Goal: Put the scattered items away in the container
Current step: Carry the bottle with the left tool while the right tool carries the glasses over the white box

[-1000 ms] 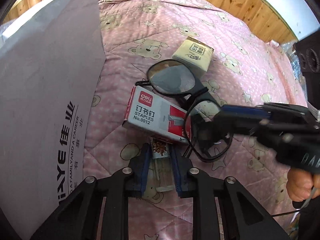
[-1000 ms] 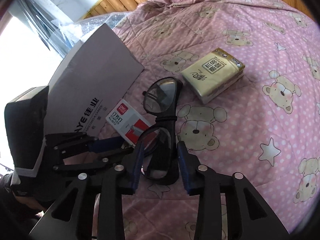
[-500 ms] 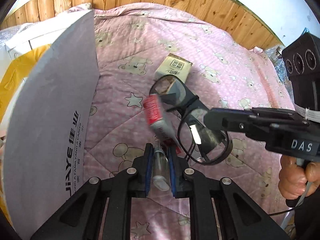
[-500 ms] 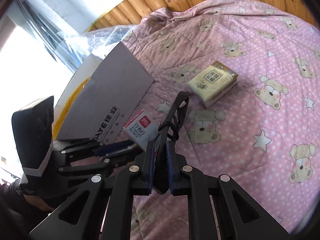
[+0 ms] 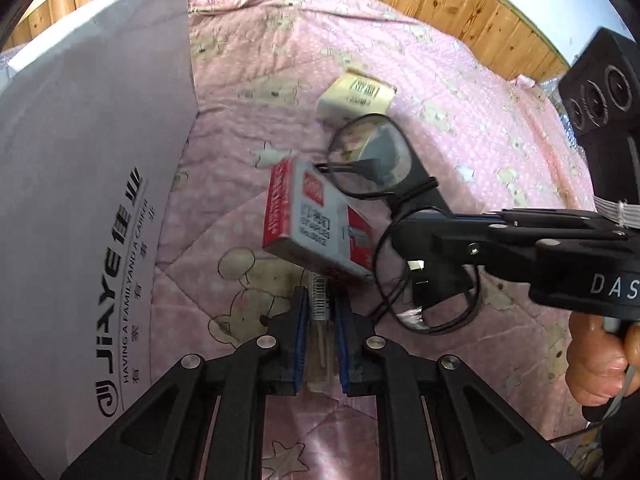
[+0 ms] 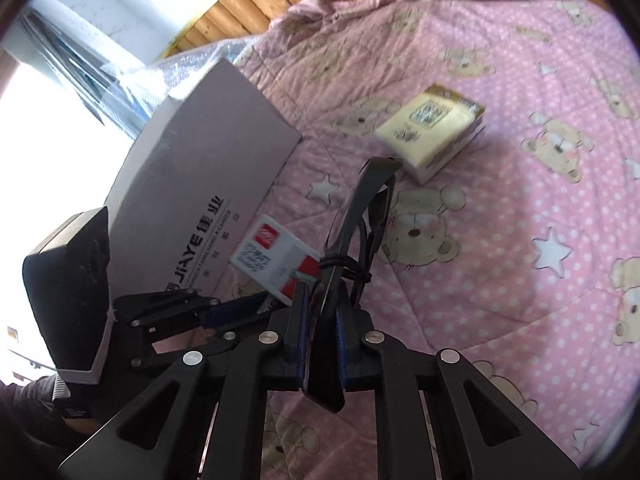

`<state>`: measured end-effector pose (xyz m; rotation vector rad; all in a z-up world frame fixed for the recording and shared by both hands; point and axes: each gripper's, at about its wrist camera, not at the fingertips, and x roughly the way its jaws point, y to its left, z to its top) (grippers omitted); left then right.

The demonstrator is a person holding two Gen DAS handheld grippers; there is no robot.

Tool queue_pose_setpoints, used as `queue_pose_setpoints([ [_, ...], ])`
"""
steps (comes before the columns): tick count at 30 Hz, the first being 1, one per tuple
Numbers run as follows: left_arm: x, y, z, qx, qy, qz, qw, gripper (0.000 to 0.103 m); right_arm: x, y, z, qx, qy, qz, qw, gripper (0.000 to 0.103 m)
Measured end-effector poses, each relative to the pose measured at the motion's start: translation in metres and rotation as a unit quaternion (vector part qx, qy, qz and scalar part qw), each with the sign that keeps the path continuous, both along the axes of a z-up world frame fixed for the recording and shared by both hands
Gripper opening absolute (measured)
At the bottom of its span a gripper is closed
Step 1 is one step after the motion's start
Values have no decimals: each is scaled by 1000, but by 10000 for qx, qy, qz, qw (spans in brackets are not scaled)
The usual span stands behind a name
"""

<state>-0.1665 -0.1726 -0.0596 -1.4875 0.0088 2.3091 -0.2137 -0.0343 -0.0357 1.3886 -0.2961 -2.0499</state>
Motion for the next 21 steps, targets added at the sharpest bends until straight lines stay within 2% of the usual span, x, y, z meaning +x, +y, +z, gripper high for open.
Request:
queue_pose_setpoints([
  [4, 5, -2, 22, 52, 225, -20, 9997, 12, 5, 6, 10, 61, 90, -132, 9999, 11],
  [9, 13, -11, 37, 147, 292, 56, 9994, 12, 12, 5, 22, 95, 265, -182, 9994, 11],
  [16, 25, -21, 59, 283, 491, 206, 9982, 12, 35, 8, 43, 158, 459, -387, 9981, 11],
  [21, 37, -26, 77, 426, 642, 224, 9968, 12, 55, 1, 61, 171, 637, -312, 9973, 11],
])
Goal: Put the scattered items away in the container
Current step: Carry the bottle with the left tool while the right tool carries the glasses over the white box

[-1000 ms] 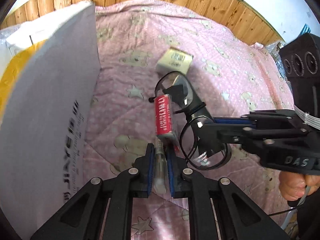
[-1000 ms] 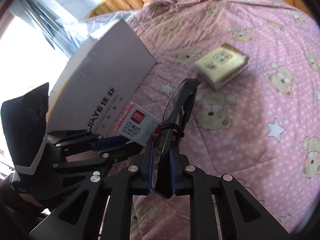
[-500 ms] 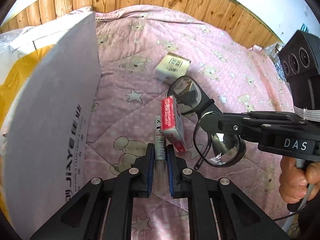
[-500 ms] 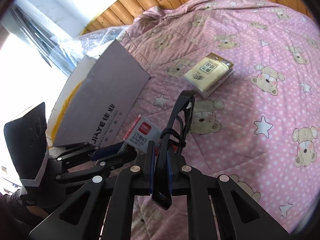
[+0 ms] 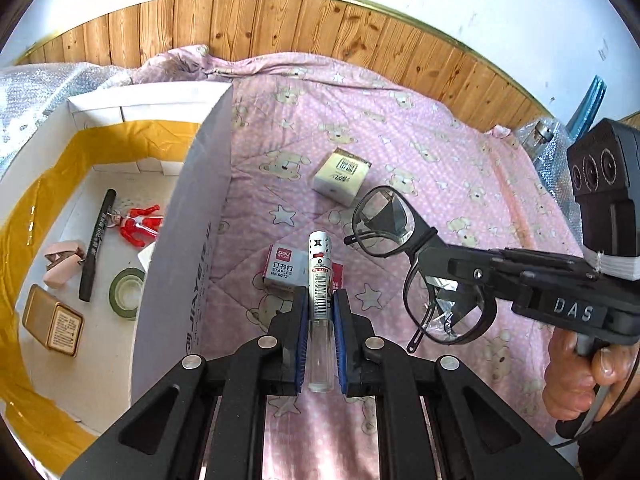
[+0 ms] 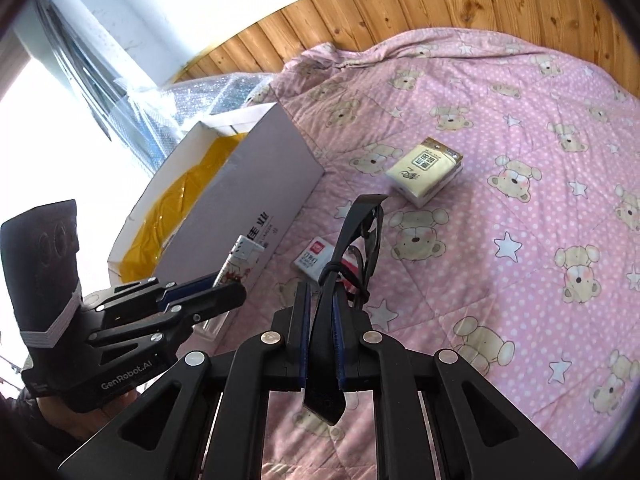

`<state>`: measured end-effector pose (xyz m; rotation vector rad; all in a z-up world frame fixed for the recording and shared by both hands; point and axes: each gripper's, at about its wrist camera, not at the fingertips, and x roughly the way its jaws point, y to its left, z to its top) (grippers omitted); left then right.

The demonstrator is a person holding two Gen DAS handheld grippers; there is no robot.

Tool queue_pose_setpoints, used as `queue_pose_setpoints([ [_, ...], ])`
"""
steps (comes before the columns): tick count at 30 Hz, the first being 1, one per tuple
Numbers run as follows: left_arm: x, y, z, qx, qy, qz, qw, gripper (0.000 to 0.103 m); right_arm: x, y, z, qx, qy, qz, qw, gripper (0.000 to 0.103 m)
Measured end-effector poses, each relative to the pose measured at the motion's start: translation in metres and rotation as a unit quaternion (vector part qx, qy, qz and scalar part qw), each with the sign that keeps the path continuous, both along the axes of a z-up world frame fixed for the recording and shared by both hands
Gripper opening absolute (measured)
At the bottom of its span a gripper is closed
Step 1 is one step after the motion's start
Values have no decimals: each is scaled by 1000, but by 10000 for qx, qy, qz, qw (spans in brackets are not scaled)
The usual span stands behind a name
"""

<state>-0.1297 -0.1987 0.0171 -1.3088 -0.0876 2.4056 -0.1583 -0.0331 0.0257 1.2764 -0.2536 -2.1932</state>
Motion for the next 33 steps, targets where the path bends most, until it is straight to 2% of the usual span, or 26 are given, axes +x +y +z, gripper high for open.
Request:
queue_pose_setpoints([
  [13, 23, -10, 29, 134, 96, 143, 9998, 12, 47, -28, 29, 127, 315, 237, 9991, 11],
  [33, 53, -23, 63, 333, 484, 205, 9981, 12, 84, -45, 56, 211, 673, 327, 9970, 11],
])
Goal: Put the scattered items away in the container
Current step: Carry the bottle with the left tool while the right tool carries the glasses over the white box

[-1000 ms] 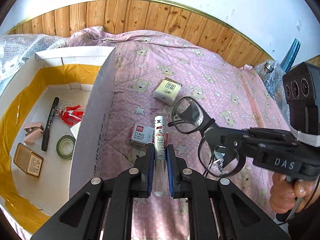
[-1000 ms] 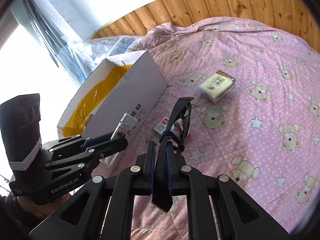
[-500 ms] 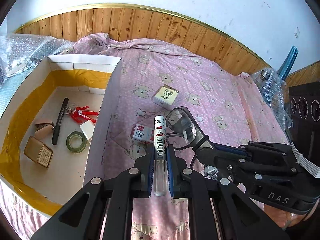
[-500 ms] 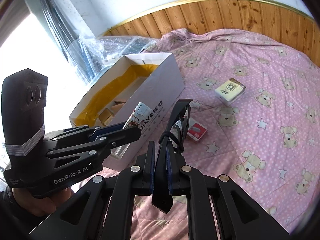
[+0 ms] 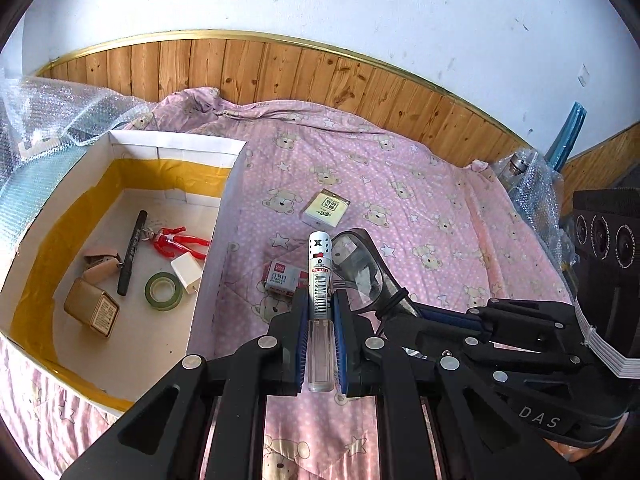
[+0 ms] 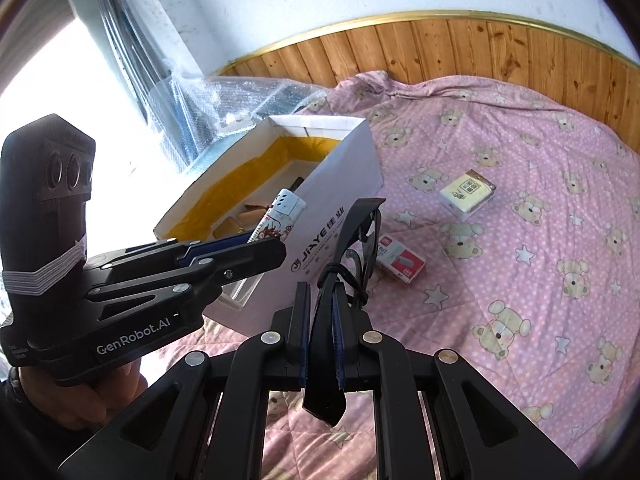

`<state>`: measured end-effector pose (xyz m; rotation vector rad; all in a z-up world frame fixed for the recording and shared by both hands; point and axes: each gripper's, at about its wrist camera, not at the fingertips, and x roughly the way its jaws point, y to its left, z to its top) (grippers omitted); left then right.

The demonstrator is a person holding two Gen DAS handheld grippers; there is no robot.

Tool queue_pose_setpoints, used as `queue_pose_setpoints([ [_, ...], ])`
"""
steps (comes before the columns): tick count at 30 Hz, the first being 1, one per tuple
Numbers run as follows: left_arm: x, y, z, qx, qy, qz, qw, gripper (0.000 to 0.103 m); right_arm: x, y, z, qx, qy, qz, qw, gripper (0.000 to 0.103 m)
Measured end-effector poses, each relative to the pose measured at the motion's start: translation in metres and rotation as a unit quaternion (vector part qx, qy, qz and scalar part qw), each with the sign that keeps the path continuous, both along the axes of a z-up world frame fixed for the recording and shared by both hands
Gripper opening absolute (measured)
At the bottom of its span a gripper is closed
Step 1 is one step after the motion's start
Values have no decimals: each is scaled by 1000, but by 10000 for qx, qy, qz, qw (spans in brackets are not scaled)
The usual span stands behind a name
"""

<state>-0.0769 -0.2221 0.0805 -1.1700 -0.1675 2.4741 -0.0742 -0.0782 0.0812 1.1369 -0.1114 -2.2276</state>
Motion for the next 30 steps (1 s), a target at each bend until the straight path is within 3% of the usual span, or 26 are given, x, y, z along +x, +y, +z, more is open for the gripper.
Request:
queue_pose_setpoints([
  [30, 43, -16, 35, 353, 443, 71, 9984, 12, 43, -9, 34, 91, 447, 15, 9990, 11],
])
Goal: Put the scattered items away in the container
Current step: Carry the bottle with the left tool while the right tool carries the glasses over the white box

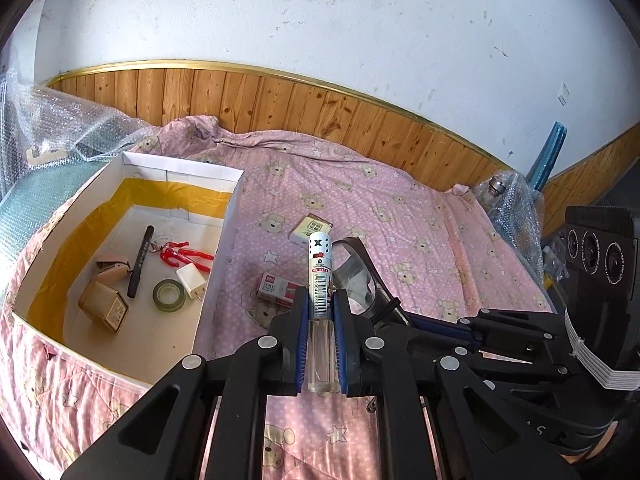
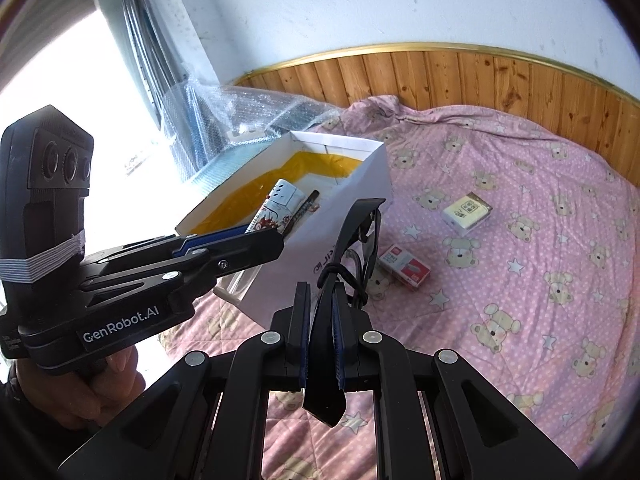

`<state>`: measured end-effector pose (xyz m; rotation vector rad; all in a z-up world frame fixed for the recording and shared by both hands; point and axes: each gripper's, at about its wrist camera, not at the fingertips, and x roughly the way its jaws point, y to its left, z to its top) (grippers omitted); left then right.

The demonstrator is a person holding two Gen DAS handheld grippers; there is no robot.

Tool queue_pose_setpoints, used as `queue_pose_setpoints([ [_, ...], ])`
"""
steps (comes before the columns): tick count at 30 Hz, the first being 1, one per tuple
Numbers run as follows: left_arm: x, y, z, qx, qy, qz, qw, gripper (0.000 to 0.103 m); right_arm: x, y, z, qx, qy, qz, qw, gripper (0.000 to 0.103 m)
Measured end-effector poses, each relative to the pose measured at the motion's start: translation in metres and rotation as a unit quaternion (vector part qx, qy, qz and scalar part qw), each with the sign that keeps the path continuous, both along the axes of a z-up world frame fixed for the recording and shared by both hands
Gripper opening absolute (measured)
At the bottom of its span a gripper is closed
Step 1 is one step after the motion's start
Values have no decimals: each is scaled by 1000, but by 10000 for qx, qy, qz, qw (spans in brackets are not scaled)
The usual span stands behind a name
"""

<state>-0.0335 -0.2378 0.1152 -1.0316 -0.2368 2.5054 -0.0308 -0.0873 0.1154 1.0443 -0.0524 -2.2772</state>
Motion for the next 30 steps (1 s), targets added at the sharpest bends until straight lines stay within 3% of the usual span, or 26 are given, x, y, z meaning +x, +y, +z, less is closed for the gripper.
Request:
queue_pose_setpoints([
  [30, -12, -78, -1, 487, -36, 655, 9967, 12, -17, -52, 23, 182, 178, 385, 9989, 10],
])
